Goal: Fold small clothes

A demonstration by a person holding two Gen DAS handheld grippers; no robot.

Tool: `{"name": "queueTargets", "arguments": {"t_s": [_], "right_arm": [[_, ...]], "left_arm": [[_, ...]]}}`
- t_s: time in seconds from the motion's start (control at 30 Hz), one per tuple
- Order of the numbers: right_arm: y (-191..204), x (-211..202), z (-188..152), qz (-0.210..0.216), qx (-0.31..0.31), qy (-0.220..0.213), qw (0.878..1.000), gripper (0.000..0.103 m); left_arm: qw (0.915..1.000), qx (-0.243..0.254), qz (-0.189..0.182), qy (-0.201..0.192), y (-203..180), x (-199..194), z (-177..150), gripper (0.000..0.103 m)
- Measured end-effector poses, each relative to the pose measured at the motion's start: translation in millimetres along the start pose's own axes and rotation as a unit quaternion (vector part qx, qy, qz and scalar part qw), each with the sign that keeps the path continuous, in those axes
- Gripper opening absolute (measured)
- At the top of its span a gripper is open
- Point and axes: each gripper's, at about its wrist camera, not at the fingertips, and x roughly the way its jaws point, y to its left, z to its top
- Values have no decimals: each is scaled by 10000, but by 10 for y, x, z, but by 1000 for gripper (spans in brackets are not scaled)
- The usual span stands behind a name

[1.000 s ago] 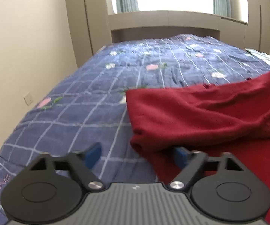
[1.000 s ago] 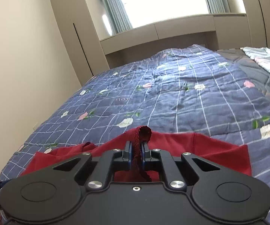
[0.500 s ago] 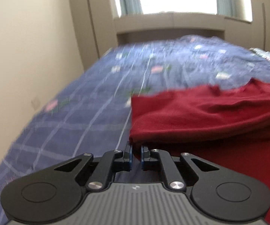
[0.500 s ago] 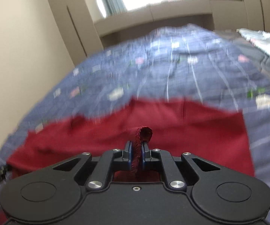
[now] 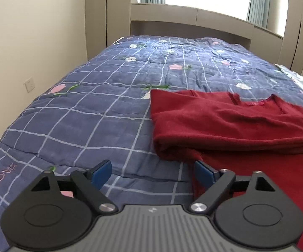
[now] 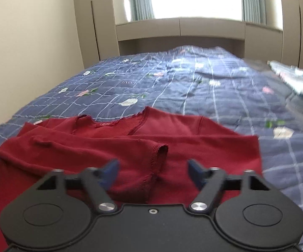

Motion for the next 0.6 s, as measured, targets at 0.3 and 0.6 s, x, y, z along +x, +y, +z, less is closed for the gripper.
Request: {"name": "queueTargets", "arguments": {"t_s": [0.3,0.6], "right_arm": [[323,380,45,-535,-934,-134,9941,100],[-113,403,3,-979,-345,-7,9946,102]], "left_arm": [[9978,-494,380,-240,-146,644,606,101],[9962,-406,763,-45,-130,1084,530,103]]}}
